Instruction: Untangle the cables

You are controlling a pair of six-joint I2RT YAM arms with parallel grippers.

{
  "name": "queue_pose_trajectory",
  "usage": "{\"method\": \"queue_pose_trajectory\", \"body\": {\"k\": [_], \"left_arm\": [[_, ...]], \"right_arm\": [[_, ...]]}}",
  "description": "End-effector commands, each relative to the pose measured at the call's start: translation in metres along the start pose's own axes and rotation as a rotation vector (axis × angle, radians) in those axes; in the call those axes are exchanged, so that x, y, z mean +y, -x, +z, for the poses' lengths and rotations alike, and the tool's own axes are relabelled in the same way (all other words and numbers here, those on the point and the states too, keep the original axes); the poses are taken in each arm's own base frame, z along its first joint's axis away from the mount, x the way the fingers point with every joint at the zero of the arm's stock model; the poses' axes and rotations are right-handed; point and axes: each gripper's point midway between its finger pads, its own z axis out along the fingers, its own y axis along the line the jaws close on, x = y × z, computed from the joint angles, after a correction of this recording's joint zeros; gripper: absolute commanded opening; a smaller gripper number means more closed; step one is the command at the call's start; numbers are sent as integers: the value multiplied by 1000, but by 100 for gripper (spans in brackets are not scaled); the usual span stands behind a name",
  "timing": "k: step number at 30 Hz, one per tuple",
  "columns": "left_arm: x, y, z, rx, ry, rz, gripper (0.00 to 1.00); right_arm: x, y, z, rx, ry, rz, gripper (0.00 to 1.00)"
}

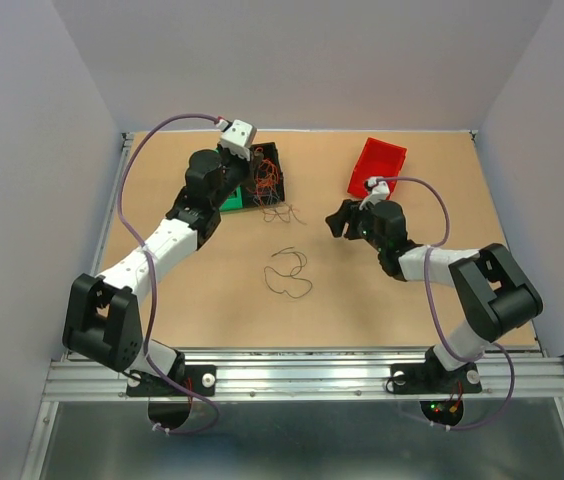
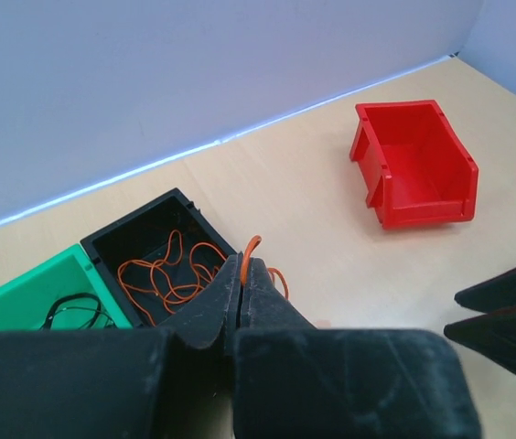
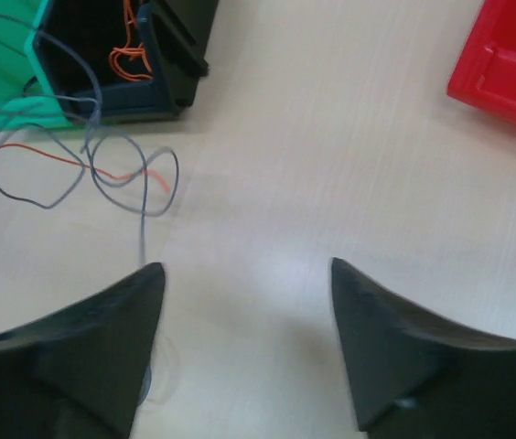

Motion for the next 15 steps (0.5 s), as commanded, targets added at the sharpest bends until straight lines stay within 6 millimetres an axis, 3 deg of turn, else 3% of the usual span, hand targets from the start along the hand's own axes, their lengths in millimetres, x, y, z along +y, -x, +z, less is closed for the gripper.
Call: {"method": "queue_pose_trajectory", "body": {"k": [1, 7, 11, 15], "left_arm": [[-12, 42, 1, -104, -79, 10, 0], [-41, 43, -7, -86, -243, 22, 0], [-57, 45, -12, -75, -314, 31, 0], [-65, 47, -15, -77, -324, 47, 0]], "right_arm": [[30, 25, 4, -60, 137, -32, 84], [66, 42, -16, -165, 330, -96, 97], [86, 48, -28, -219, 420, -146, 95], [97, 48, -26, -220, 455, -167, 90]]}}
